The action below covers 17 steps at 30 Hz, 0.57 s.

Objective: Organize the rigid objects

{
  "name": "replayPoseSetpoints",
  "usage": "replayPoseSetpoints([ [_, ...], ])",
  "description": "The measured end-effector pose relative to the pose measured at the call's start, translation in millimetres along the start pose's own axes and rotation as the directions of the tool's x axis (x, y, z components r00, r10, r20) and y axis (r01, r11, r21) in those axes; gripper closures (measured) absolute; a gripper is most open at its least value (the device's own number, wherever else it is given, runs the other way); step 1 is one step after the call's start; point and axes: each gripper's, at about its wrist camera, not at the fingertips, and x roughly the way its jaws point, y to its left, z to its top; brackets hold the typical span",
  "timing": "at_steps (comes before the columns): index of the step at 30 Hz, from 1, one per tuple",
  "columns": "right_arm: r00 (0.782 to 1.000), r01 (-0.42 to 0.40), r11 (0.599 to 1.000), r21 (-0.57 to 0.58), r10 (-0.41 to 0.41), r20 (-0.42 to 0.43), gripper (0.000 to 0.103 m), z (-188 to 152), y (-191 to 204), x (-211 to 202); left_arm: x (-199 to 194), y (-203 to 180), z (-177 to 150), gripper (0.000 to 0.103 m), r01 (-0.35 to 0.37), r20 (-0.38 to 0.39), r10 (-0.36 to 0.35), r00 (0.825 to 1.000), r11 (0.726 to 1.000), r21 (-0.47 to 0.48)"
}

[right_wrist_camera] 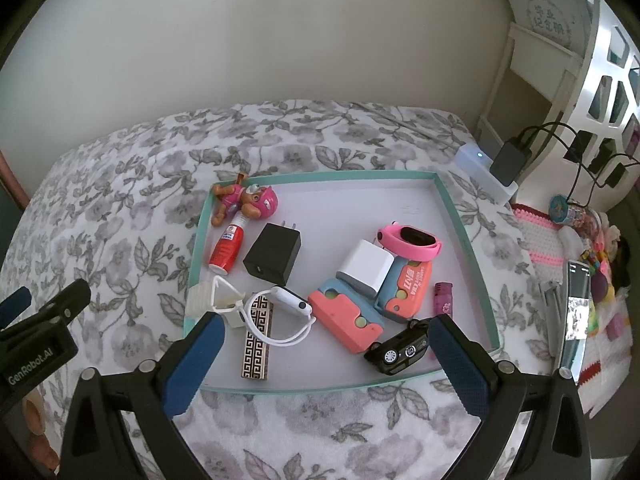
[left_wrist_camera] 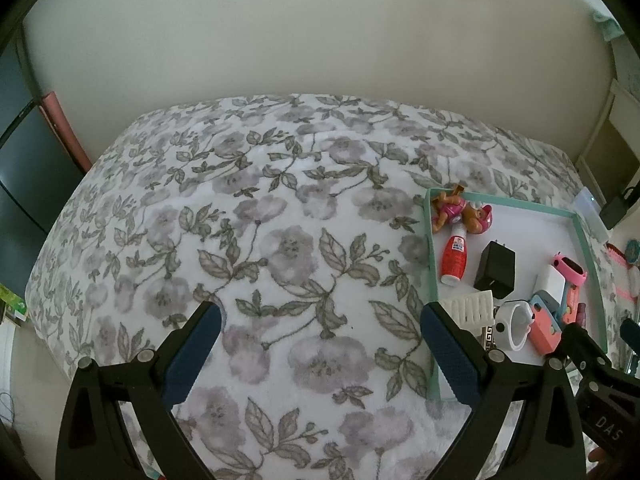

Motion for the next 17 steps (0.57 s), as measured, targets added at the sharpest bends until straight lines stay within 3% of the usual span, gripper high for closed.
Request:
replayPoseSetpoints([
  [17,1.0,0.008,1.0,-0.01,-0.008,-0.017,0.0,-0.8,-1.3,6.1,2.5,3.6,-0.5,0.003,0.006,-0.012,-0.006,1.0,1.0,-0.014],
])
